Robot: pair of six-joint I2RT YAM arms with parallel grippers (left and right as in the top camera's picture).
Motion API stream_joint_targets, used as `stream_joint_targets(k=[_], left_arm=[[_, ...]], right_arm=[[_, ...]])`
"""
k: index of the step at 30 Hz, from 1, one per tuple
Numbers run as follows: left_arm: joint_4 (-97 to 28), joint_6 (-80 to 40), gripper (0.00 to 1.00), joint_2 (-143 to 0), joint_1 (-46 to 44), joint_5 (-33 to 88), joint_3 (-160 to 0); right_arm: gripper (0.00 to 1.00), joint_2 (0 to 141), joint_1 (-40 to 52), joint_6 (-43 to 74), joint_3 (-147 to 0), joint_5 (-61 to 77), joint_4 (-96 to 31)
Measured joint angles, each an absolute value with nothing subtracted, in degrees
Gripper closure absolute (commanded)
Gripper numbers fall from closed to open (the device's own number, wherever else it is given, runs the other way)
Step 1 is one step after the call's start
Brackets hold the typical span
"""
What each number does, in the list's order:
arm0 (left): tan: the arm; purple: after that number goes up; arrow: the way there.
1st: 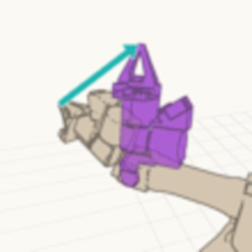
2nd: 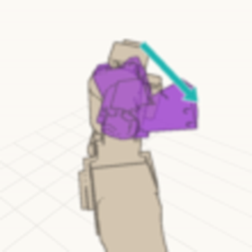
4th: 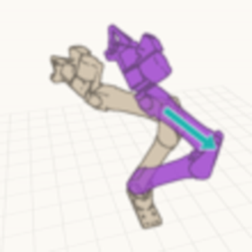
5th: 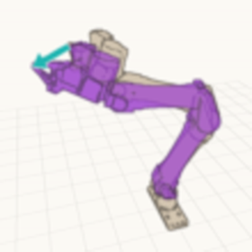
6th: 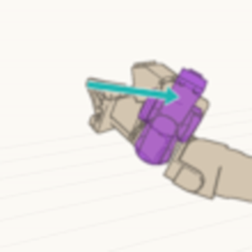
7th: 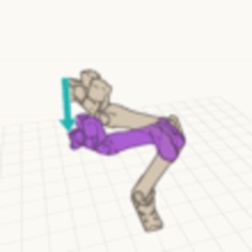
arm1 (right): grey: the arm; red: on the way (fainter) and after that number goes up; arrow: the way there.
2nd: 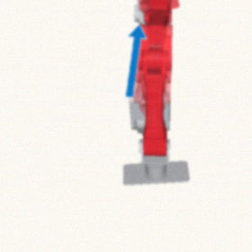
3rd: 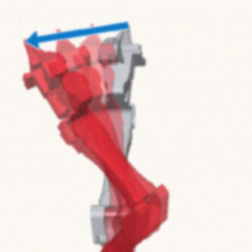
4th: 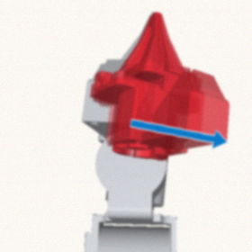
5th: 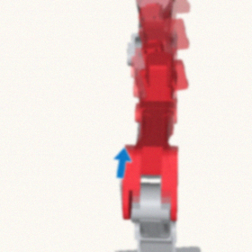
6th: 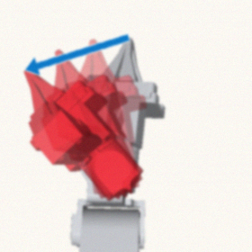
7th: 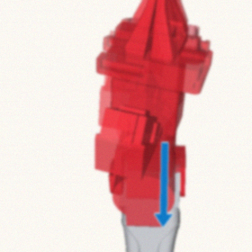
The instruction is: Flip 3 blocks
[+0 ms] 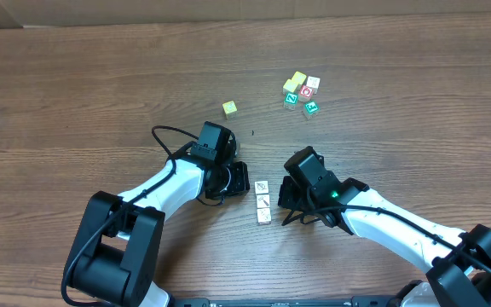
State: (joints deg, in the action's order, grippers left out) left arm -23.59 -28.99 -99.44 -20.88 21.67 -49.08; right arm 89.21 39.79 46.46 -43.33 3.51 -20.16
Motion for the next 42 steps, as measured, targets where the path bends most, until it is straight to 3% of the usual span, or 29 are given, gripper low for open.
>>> stream_joint_targets(k=[42], left_arm=[[-23.7,-29.9,0.96,-99.5,-20.9,27.2,-49.0]], right_arm=[[0.96,89.2,39.8,46.4,-43.3,3.4,-20.5]])
